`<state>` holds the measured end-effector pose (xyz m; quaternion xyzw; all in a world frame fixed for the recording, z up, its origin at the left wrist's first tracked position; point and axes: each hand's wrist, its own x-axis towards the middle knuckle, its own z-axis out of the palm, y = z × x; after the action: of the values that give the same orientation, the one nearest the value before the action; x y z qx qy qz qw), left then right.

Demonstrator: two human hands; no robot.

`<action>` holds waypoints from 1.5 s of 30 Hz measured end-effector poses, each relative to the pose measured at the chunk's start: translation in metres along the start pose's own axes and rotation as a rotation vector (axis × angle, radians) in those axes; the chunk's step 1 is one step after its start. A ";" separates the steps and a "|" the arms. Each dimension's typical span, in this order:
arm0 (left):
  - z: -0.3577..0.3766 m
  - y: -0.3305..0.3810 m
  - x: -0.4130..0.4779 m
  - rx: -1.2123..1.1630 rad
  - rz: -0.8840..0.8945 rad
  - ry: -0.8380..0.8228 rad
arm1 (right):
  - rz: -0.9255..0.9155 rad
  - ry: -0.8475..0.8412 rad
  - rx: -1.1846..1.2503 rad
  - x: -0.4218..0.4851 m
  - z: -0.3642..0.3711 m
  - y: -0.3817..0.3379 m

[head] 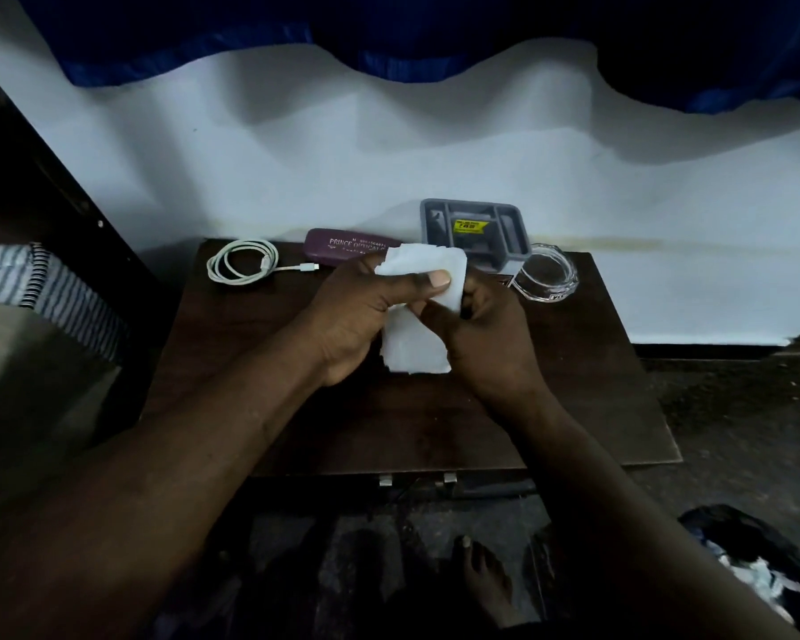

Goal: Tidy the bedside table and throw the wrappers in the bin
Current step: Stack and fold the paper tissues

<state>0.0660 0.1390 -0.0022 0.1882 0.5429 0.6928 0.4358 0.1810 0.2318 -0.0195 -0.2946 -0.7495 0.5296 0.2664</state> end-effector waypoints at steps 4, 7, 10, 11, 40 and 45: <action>-0.009 -0.005 -0.003 0.037 0.047 -0.061 | -0.031 0.000 -0.062 -0.001 0.000 0.008; -0.014 -0.015 -0.004 0.096 0.037 -0.051 | 0.005 -0.059 -0.118 -0.004 0.003 0.013; -0.017 -0.026 -0.005 0.148 0.017 0.021 | 0.032 -0.106 -0.222 -0.006 0.006 0.014; -0.017 -0.027 -0.005 0.155 0.024 0.033 | 0.036 -0.099 -0.228 -0.005 0.006 0.015; 0.047 -0.020 -0.010 0.175 0.200 0.115 | -0.251 0.422 -0.541 -0.005 -0.013 -0.019; 0.057 -0.009 -0.004 0.023 0.109 0.215 | -0.347 0.223 -0.628 -0.007 -0.006 -0.013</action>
<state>0.1135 0.1698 0.0098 0.1473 0.5832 0.7254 0.3346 0.1880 0.2268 -0.0055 -0.2867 -0.8805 0.1855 0.3288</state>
